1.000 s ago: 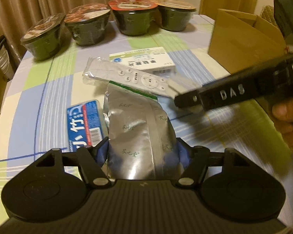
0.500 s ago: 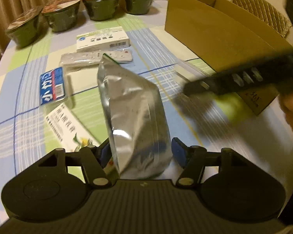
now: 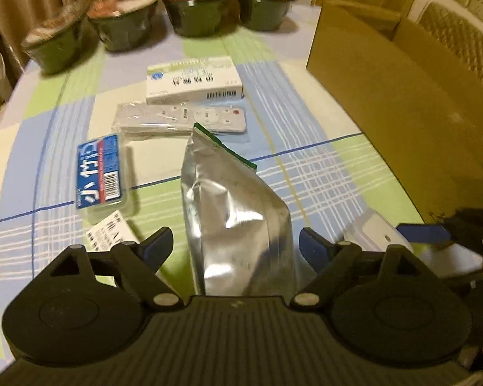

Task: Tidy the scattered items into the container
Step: 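Carry the foil bag and white square box over the cardboard box with both grippers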

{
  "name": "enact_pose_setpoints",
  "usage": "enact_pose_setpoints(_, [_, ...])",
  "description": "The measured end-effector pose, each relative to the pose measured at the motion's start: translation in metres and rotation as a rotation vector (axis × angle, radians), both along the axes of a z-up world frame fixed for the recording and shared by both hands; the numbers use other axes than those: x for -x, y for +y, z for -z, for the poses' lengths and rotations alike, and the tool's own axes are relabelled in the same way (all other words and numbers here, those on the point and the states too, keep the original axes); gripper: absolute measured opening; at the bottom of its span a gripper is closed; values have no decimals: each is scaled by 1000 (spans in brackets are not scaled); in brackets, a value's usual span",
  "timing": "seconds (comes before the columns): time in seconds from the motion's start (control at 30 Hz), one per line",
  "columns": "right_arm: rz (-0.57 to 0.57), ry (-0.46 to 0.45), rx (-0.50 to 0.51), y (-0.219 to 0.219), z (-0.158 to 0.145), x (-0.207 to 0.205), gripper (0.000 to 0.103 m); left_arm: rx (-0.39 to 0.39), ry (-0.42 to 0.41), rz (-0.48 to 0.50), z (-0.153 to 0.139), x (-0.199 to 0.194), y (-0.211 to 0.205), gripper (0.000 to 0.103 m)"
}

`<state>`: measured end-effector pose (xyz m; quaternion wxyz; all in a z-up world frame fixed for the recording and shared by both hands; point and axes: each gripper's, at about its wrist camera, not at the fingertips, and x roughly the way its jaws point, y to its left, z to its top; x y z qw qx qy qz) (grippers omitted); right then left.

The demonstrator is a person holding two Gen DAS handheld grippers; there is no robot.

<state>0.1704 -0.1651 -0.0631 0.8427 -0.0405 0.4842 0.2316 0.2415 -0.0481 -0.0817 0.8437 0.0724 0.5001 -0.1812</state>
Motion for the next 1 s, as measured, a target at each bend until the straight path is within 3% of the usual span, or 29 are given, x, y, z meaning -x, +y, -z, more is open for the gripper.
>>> enact_pose_setpoints(0.2, [-26, -23, 18, 3, 0, -1, 68, -39, 105, 65, 13, -23, -12, 72])
enact_pose_setpoints(0.4, [-8, 8, -17, -3, 2, -5, 68, -38, 104, 122, 9, -12, -17, 61])
enact_pose_setpoints(0.67, [53, 69, -93, -15, 3, -11, 68, -19, 102, 120, 1, 28, -4, 58])
enact_pose_setpoints(1.0, [68, 98, -98, -13, 9, -15, 72, 7, 102, 88, 0, 32, 7, 58])
